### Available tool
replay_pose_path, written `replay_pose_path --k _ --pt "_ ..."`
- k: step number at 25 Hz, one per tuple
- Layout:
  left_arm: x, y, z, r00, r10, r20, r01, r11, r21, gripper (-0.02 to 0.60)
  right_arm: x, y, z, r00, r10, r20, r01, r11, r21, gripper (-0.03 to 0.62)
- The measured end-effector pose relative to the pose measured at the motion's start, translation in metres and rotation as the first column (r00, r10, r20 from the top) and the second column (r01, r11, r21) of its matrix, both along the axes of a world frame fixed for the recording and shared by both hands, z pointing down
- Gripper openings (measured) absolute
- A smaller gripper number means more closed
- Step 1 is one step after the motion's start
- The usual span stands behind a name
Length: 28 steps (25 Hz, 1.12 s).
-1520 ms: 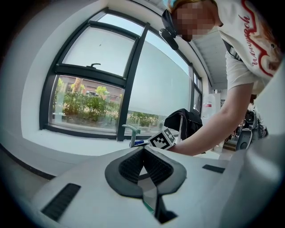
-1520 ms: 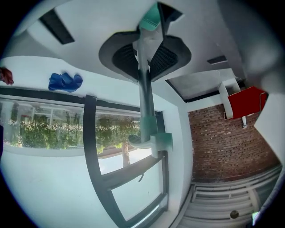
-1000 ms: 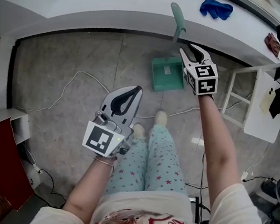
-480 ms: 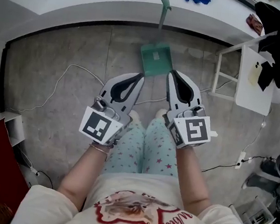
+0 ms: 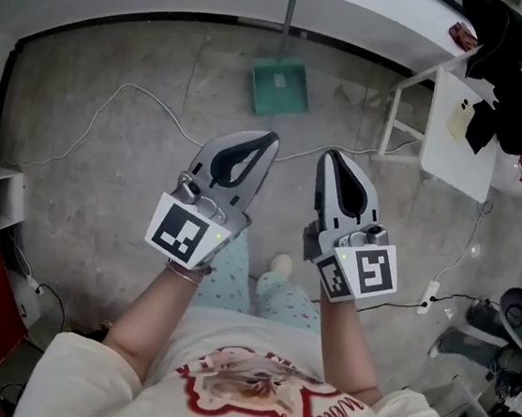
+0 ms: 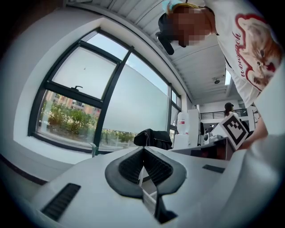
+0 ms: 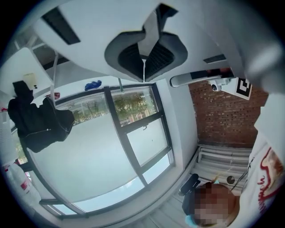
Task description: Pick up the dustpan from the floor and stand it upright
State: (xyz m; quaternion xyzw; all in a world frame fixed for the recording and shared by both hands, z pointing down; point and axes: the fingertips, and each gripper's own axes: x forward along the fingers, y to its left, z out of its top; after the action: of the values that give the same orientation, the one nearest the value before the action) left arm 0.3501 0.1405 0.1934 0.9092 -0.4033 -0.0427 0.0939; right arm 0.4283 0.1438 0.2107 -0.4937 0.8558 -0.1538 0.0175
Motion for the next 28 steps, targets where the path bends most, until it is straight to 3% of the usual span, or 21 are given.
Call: replay_pose_path --k 6,11,15,20,24,28 --pt "0.066 0.118 0.003 0.999 -0.037 0.008 0.037 0.999 -0.034 0.018 0.069 0.104 -0.007 0.994 -0.099 -0.046 0.099 0.995 -0.003 0.029" --pt "0.088 0.188 -0.034 0.999 -0.021 0.046 0.023 0.998 -0.064 0.018 0.093 0.162 -0.038 0.983 -0.171 -0.061 0.171 0.985 -0.011 0.029" --pt "0.08 0.204 -0.058 1.0 0.001 0.02 0.0 0.999 -0.034 0.018 0.079 0.171 -0.07 0.987 -0.153 -0.04 0.154 0.988 0.016 0.029" --pt "0.082 0.211 -0.068 0.999 0.046 0.029 -0.044 0.997 -0.064 0.018 0.066 0.183 -0.091 0.99 -0.133 -0.041 0.135 0.99 0.046 0.029" --pt "0.079 0.214 -0.093 0.999 0.052 -0.005 -0.053 0.998 -0.032 0.019 0.049 0.193 -0.109 0.983 -0.171 -0.062 0.175 0.982 0.066 0.025" --pt "0.073 0.221 -0.112 0.996 0.09 0.011 -0.09 0.996 0.005 0.019 0.027 0.2 -0.137 0.977 -0.211 -0.043 0.215 0.966 0.14 0.025"
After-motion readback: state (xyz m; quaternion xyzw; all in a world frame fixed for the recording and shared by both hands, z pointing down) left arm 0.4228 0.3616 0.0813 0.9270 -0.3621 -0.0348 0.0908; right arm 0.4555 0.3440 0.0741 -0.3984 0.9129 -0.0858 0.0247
